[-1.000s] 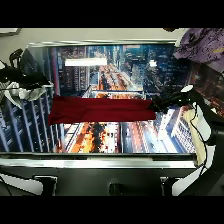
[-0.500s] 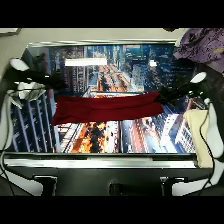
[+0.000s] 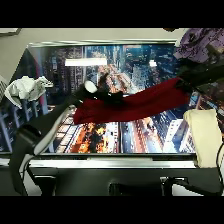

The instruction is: Fold the clothes and pants, and hang the long-sleeved shirts on hangers.

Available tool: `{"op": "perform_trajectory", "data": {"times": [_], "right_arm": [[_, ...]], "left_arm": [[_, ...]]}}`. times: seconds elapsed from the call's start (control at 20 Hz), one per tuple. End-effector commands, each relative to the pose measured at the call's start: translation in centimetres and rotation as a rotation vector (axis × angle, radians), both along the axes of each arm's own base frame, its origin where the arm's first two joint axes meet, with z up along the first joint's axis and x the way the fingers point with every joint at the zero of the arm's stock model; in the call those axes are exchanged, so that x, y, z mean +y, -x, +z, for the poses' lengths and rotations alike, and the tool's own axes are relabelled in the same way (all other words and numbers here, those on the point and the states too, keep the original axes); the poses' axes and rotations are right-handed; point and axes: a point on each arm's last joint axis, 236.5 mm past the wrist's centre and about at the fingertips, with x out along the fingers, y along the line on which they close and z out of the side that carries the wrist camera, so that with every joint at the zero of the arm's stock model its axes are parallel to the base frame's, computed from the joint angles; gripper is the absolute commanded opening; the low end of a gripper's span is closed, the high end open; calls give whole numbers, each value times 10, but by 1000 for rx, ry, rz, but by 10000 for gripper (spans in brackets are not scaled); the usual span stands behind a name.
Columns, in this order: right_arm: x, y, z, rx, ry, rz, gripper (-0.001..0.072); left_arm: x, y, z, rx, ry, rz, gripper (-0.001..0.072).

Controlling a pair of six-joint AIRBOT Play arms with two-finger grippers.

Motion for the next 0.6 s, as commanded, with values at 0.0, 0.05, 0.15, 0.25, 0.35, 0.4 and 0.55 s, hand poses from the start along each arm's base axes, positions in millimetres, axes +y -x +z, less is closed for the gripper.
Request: {"op": "perform_trajectory", "data": {"times": [0.0,0.05,0.15,0.25,0.35,0.4,0.55], "right_arm": [[0,19,26,11,9,-21,33],[0,23,29,9,10,-18,33],[1,29,39,-11,16,-16,33],[1,33,48,-40,22,-19,33],[1,35,51,-45,24,-18,33],[1,34,51,-48,26,-20,33],[-3,24,54,-91,35,-42,33]], "left_arm": [[-69,30,-12,77,130,52,12],[-80,36,-17,108,156,68,12],[-97,49,-27,170,191,82,12],[-108,60,-33,183,194,67,12],[-115,62,-27,165,206,49,12],[-115,60,-22,159,213,48,12],[-95,58,-5,142,207,-50,12]]}}
